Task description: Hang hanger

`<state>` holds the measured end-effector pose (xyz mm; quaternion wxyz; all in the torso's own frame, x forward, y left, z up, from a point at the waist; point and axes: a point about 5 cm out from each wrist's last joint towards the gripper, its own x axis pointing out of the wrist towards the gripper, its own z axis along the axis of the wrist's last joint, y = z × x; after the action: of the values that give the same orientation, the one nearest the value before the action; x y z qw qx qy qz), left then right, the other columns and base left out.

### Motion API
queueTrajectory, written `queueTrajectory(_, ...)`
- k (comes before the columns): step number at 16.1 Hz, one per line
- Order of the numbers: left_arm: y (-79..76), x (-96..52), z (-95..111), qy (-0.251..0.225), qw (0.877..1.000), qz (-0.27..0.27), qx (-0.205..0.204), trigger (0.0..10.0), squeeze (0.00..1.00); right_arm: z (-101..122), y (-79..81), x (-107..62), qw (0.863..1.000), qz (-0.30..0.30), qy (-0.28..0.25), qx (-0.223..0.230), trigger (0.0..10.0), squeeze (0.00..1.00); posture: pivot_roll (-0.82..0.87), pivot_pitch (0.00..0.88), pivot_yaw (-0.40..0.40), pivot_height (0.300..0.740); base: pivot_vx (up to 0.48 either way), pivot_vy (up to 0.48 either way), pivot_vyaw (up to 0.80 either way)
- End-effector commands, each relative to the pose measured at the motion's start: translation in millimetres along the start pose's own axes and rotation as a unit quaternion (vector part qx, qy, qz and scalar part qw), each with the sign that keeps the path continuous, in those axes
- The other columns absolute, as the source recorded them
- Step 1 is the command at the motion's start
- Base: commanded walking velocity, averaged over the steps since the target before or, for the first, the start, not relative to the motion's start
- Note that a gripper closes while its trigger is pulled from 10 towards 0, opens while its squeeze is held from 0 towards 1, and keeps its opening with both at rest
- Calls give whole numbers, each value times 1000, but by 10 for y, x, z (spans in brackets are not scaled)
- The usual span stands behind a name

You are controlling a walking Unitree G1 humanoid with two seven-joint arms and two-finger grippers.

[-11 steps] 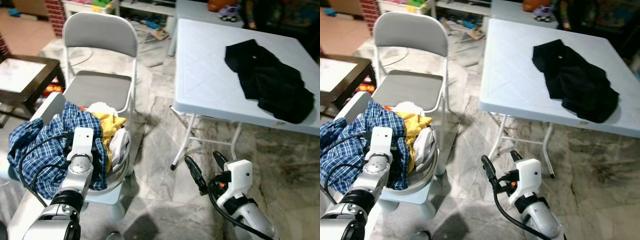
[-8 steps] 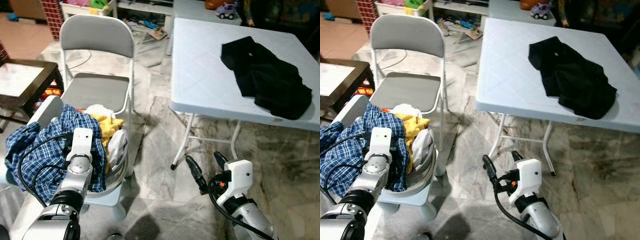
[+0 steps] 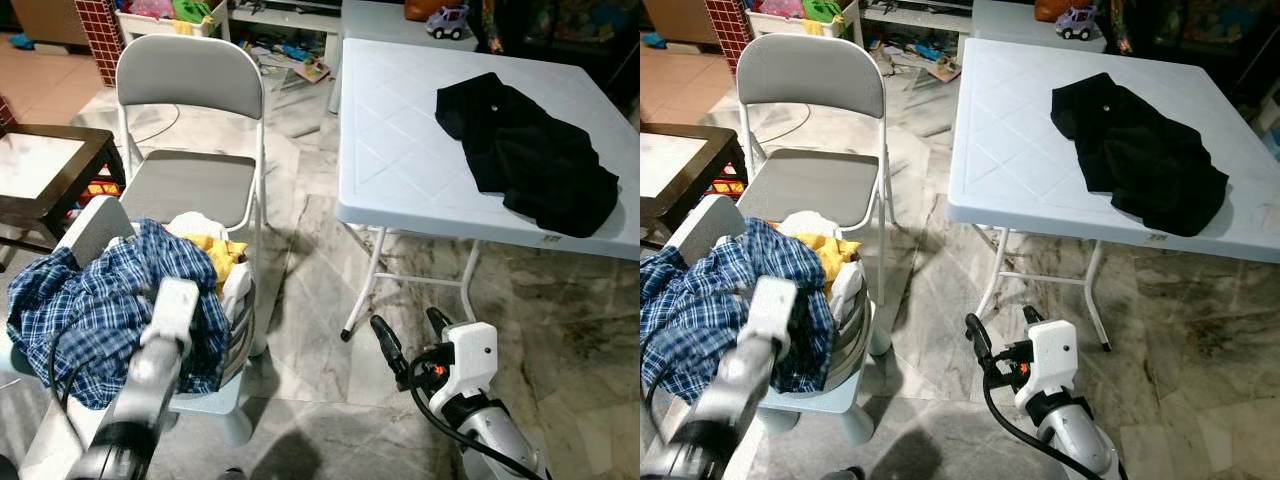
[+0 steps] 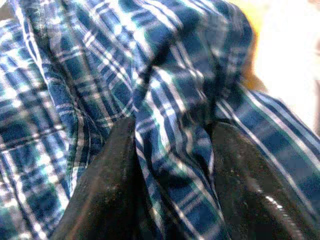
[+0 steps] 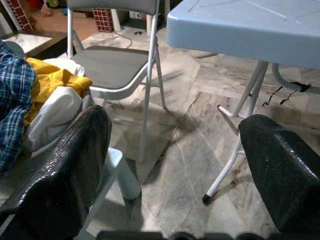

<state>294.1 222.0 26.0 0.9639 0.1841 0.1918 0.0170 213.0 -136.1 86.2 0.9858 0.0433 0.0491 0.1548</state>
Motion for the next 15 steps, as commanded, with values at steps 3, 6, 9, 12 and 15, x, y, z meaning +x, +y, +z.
queueTrajectory(3,35,-157,-157,-25,998,-35,53,0,0,-13,-18,-1,1000,-2,3,-4,10000,0,166,114,-126,740,0,0,0)
queueTrajectory(6,75,-395,-394,-45,991,-70,105,0,0,-30,-22,-3,1000,0,6,-6,10000,0,166,119,-129,740,0,0,0)
queueTrajectory(9,61,-448,-328,-91,986,-76,120,0,0,-51,-26,-1,1000,2,11,-8,10000,0,169,122,-135,740,0,0,0)
queueTrajectory(12,51,-291,116,-178,977,-51,109,0,0,-78,7,9,1000,10,16,-11,10000,0,169,120,-141,740,0,0,0)
queueTrajectory(15,-24,-185,472,-242,966,-38,81,0,0,-98,22,9,1000,14,21,-17,10000,0,163,117,-141,740,0,0,0)
